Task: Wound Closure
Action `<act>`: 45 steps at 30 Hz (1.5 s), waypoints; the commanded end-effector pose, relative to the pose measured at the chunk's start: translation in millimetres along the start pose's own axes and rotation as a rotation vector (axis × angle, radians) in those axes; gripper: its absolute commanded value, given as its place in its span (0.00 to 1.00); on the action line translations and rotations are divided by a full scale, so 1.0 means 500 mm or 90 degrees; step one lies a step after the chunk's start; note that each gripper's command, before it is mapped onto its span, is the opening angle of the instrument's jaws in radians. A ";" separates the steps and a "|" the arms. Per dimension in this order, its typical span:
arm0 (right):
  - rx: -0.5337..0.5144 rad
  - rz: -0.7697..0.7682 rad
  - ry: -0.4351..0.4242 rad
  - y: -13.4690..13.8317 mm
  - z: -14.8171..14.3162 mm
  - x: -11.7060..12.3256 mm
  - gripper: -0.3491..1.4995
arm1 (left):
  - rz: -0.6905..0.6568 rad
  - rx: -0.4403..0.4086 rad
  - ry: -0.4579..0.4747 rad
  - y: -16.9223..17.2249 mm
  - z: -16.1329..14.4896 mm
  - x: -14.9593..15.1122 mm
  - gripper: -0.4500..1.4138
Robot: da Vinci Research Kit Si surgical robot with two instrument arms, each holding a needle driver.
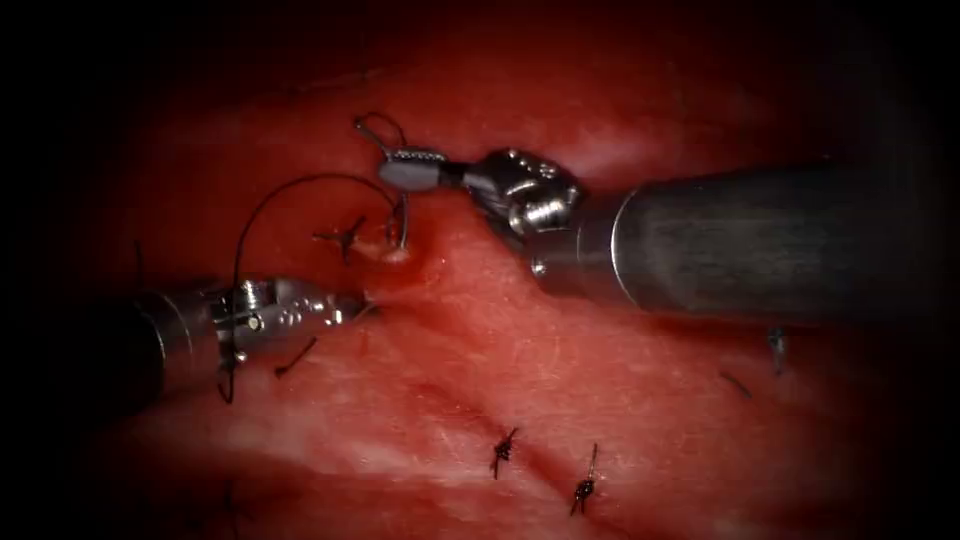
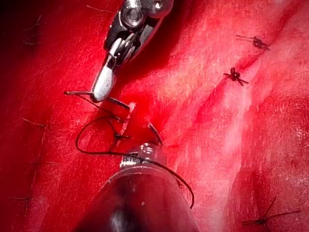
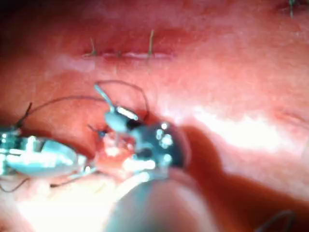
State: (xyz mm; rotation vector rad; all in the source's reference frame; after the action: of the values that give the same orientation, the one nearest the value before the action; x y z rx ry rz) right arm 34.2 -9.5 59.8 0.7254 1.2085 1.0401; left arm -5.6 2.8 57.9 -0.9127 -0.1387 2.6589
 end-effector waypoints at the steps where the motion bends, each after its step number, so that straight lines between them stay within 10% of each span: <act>1: 0.011 0.004 -0.003 -0.0016 0.0019 -0.0024 0.00 | 0.000 0.000 0.001 0.0001 0.0018 0.0000 0.11; 17: 0.048 0.021 -0.047 -0.0055 0.0021 -0.0050 0.00 | 0.002 0.004 0.017 -0.0009 -0.0013 -0.0005 0.13; 20: 0.043 -0.011 -0.011 -0.0038 0.0002 -0.0019 0.67 | 0.024 0.013 0.041 -0.0016 -0.0041 -0.0018 0.16; 23: 0.052 -0.037 0.021 -0.0019 -0.0023 0.0010 0.81 | 0.064 0.038 0.080 -0.0033 -0.0073 -0.0031 0.18; 45: 0.047 -0.150 0.048 0.0050 -0.0123 0.0052 0.74 | 0.221 -0.044 0.373 0.0009 -0.0028 -0.0026 0.52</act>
State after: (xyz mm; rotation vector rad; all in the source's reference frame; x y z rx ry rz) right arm 27.0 -5.8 59.0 0.5835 1.3690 0.8359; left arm -3.7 1.9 56.9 -1.8395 0.0803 2.5538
